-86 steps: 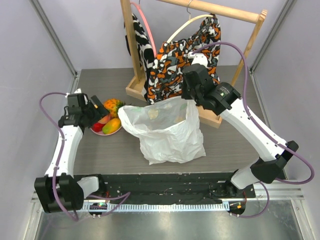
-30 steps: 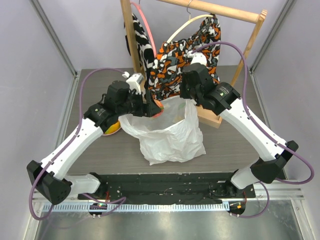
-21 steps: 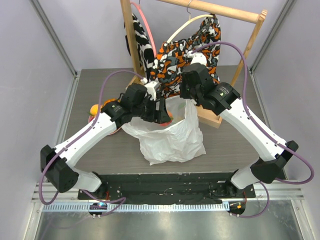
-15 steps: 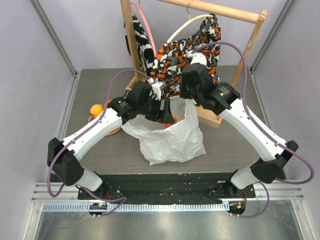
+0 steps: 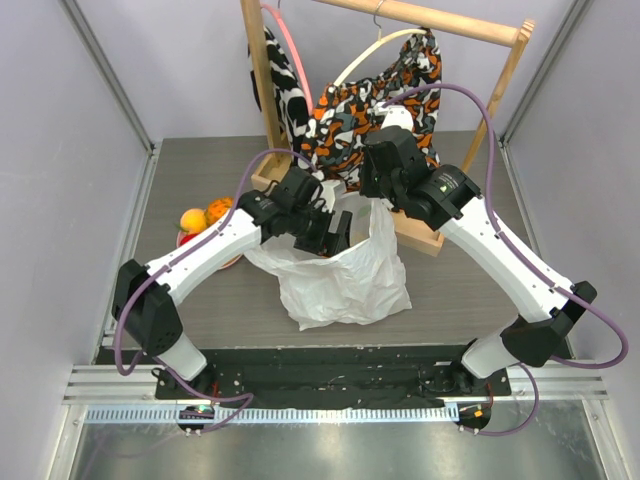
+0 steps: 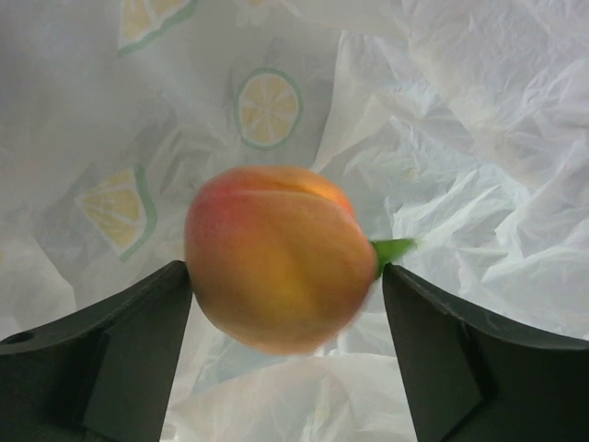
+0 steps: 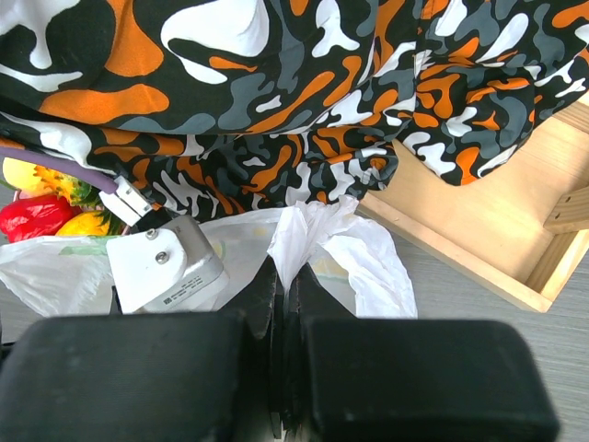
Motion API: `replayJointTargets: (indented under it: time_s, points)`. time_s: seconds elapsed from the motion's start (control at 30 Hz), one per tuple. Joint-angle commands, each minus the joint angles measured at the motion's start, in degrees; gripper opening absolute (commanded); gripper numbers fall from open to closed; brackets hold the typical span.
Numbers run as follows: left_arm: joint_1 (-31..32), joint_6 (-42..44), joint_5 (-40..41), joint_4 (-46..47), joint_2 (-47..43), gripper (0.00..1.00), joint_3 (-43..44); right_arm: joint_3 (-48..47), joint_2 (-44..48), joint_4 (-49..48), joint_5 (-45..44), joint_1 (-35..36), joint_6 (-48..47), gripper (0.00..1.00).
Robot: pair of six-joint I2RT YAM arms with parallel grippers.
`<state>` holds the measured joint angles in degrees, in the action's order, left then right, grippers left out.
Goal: Place the fruits into the plastic bag
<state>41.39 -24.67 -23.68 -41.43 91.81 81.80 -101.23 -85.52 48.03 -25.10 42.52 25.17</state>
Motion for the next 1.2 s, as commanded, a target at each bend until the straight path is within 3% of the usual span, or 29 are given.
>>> replayJointTargets:
  time_s: [0.0,0.1,0.53,1.17]
  points:
    - [0.45,1.55,0.12,-1.02,-1.19,0.95,2.75,-0.46,1.58,-1.80,-0.21,-0.16,-0.65,0.01]
    - [0.45,1.38,1.18,0.21,-2.33,1.00,1.87,-0.28,1.84,-1.80,-0.30,-0.25,-0.65,0.01]
    - [0.45,1.46,3.73,2.92,-5.76,1.00,-0.41,-0.11,1.76,-1.80,-0.39,-0.16,-0.21,0.01]
    - [-0.69,-3.98,19.90,18.74,-17.89,1.00,-7.35,0.07,1.67,-1.80,-0.21,-0.25,-0.21,0.01]
